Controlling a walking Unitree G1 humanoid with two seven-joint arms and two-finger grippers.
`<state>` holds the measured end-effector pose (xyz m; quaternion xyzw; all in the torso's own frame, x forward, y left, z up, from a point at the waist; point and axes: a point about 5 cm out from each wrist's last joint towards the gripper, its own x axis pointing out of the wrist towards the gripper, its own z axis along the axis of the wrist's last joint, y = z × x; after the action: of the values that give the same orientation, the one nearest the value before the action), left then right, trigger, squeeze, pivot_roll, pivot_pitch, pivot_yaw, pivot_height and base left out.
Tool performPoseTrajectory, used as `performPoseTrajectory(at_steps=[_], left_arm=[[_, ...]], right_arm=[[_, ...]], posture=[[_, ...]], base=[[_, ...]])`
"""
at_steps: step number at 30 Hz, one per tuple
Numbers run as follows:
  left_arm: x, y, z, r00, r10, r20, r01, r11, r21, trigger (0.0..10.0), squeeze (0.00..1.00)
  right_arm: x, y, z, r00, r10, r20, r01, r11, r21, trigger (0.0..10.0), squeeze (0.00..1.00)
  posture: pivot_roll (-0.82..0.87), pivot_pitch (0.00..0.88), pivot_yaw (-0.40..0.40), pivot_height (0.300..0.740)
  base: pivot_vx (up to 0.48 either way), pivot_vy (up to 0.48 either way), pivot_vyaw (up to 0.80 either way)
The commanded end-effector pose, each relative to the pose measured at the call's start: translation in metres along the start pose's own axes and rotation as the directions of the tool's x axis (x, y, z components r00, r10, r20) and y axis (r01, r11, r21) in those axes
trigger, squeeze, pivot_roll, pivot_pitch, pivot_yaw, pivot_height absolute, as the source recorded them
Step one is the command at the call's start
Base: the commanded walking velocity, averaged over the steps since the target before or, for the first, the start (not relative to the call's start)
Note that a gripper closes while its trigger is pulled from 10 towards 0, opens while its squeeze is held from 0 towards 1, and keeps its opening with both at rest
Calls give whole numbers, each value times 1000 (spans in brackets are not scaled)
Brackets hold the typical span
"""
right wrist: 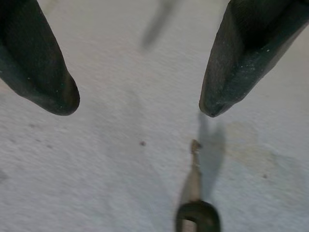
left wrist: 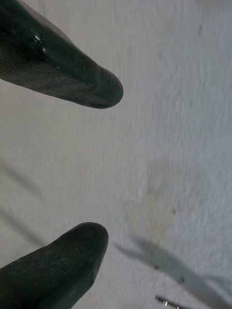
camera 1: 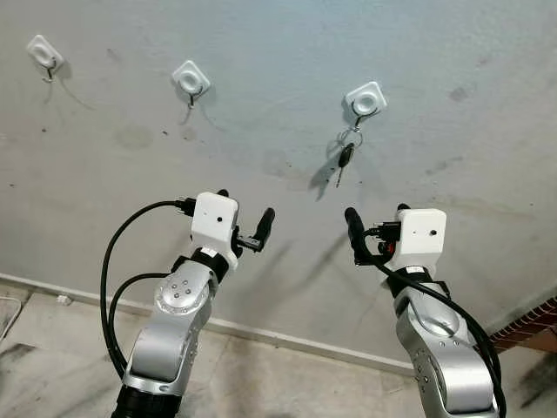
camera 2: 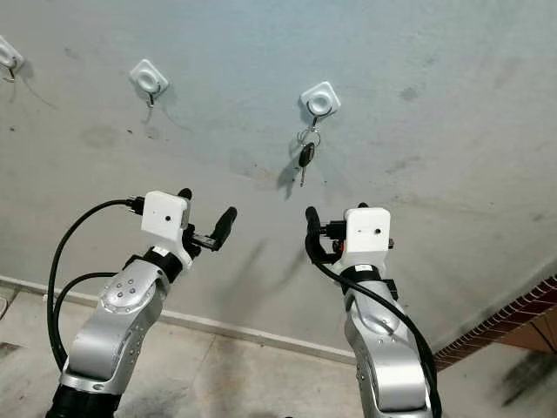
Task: Hang keys on a hook
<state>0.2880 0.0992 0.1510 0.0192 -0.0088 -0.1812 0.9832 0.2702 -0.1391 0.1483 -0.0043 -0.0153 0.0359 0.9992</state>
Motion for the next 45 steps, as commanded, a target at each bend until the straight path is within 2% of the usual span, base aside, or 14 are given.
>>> performPoseTrajectory(at_steps=[1,15,30,36,40,45], left_arm=[[1,3,-1,1000,5,-4,-5,1000,1,10000,0],[1,4,0,1000,-3,-6,3,1000,4,10000,0],[4,-2,-1,999,-42,-14,42,999,3,10000,0],[8,-5,-3,997,-76,-2,76,997,8,10000,0],[17,-9,0,997,-68,23,68,998,-13,10000,0],[22,-20,-1,997,-71,42,72,997,-39,10000,0]], right_arm=[[0,-1,4,1000,-1,17,1,1000,6,10000,0],[3,0,5,1000,-11,22,11,1000,6,10000,0],[5,-11,4,997,-68,21,69,997,-32,10000,0],[6,-17,7,995,-94,31,96,994,-51,10000,0],[4,-19,9,995,-98,30,100,992,-75,10000,0],[4,-23,9,996,-87,25,89,991,-100,10000,0]], posture=[[53,45,-70,740],[60,48,-64,740],[66,19,-42,740],[28,0,-48,740],[-3,0,-71,740],[-29,0,-97,740]], base=[[0,476,0],[0,476,0],[0,477,0],[0,0,0],[0,0,0],[0,0,0]])
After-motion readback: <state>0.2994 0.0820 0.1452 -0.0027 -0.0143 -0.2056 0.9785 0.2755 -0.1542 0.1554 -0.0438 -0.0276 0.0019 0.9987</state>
